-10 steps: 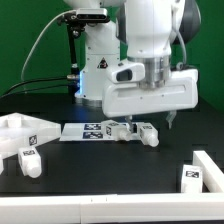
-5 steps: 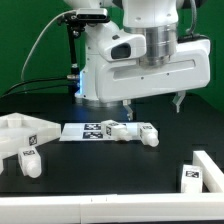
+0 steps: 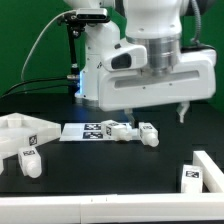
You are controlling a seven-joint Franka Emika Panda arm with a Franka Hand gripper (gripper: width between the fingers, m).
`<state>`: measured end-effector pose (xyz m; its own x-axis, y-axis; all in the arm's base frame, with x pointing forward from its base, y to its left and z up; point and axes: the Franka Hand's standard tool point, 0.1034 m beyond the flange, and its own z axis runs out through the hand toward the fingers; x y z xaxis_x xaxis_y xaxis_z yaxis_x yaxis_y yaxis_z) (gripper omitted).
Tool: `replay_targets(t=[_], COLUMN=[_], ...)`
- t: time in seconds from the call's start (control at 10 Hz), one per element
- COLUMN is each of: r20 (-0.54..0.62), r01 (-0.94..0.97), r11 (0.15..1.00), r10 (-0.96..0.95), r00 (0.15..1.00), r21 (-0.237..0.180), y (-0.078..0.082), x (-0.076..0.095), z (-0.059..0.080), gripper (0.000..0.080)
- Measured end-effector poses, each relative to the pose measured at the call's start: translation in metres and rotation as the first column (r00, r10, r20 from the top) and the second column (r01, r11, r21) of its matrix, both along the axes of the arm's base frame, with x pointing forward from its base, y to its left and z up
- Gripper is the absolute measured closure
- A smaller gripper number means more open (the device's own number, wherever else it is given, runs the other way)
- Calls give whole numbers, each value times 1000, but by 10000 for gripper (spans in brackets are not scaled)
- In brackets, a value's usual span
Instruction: Assemble square table
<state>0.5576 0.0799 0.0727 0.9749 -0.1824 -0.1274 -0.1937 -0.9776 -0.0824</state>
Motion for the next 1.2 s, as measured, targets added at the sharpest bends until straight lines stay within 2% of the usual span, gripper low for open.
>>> replay_targets(t=[0.1, 0.2, 0.6, 0.9, 1.0, 1.2], r20=[-15, -14, -19, 20, 48, 46], r01=[78, 120, 129, 201, 214, 203], r11=[997, 993, 991, 979, 977, 979], r10=[-78, -120, -129, -202, -215, -204], r00=[997, 993, 992, 979, 975, 978], r21=[3, 24, 20, 20, 22, 22], y=[3, -2, -2, 12, 17, 16], x=[12, 19, 20, 73, 78, 76], z=[1, 4, 1, -14, -16, -17], gripper=[151, 151, 151, 151, 151, 151])
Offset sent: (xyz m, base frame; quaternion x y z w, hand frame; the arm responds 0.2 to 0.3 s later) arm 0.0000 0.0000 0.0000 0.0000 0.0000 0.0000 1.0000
